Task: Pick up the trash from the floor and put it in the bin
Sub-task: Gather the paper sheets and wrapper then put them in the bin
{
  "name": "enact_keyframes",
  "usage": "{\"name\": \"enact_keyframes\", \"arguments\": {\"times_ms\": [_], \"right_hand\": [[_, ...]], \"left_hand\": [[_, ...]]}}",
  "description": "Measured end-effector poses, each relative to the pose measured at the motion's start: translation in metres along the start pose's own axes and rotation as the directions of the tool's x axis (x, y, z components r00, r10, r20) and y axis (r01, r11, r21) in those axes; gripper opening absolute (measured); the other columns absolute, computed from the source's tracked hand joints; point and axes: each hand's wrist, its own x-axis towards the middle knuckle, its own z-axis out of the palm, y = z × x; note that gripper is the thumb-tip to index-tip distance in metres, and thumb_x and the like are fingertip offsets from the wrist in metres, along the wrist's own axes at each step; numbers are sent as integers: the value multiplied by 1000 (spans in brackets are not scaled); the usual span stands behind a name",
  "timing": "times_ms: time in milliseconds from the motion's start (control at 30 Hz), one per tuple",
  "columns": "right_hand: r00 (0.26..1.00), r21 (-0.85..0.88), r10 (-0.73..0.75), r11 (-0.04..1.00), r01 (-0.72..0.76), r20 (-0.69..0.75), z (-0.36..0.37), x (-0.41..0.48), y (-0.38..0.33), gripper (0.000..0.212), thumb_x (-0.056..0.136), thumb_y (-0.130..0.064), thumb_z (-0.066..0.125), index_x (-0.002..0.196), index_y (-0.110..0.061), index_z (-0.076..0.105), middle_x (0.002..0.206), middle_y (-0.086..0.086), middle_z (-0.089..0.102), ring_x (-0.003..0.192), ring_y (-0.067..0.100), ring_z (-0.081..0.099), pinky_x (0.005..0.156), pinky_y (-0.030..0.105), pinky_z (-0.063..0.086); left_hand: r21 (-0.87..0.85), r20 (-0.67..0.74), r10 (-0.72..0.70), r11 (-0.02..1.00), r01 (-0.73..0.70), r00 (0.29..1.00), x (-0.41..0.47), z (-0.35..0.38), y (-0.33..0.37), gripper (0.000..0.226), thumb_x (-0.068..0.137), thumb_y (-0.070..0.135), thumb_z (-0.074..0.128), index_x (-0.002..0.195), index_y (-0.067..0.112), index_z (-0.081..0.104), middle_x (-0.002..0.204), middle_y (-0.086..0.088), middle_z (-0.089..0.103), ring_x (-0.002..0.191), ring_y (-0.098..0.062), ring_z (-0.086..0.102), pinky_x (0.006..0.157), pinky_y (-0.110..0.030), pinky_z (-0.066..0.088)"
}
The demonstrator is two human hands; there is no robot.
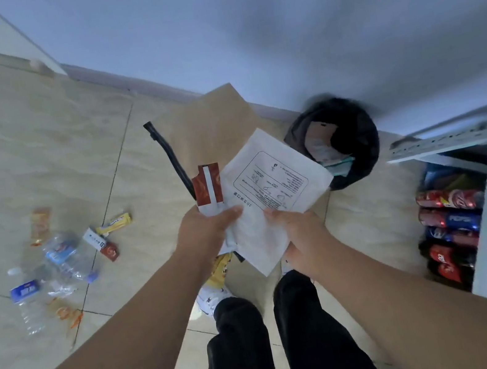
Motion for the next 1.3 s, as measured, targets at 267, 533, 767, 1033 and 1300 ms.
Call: {"name": "enact_keyframes", "arguments": {"times_ms": [267,533,767,1033,1300], "right_hand": [[996,206,-55,976,69,-74,-96,24,-52,35,91,6,65,125,-1,66,120,20,73,109,37,70,100,57,53],[986,303,7,952,44,-166,-174,86,-90,38,90,2,62,127,-8,65,112,12,76,94,28,74,75,42,62],[984,309,47,951,8,-171,-195,173,-111,40,93,0,62,132,-8,60,122,15,71,98,28,69,69,38,58],[987,292,82,956,-38,-140,-183,245,-117,40,96,-8,62,135,-8,58,129,14,68,110,30,67,92,42,57],[986,356,111,933,-60,-126,-184,228,-111,20,91,-11,66,111,-15,63,108,13,72,92,28,70,74,42,61]], "left_hand": [[235,115,-74,971,46,991,35,130,6,25,75,18,88,96,17,75,81,2,82,73,-18,79,61,-35,64],[453,139,-128,890,52,982,82,245,4,37,71,20,90,102,18,70,90,0,77,76,-18,75,50,-26,57],[622,110,-107,783,15,988,167,299,-8,51,71,34,90,108,17,61,105,-5,69,95,-26,69,84,-43,60],[658,40,-141,749,80,989,228,314,-12,73,59,54,91,112,19,54,106,-4,65,96,-24,66,90,-43,59],[623,147,-8,778,-86,989,212,292,-15,70,63,49,85,120,17,60,111,-2,71,96,-21,70,76,-39,61]]}}
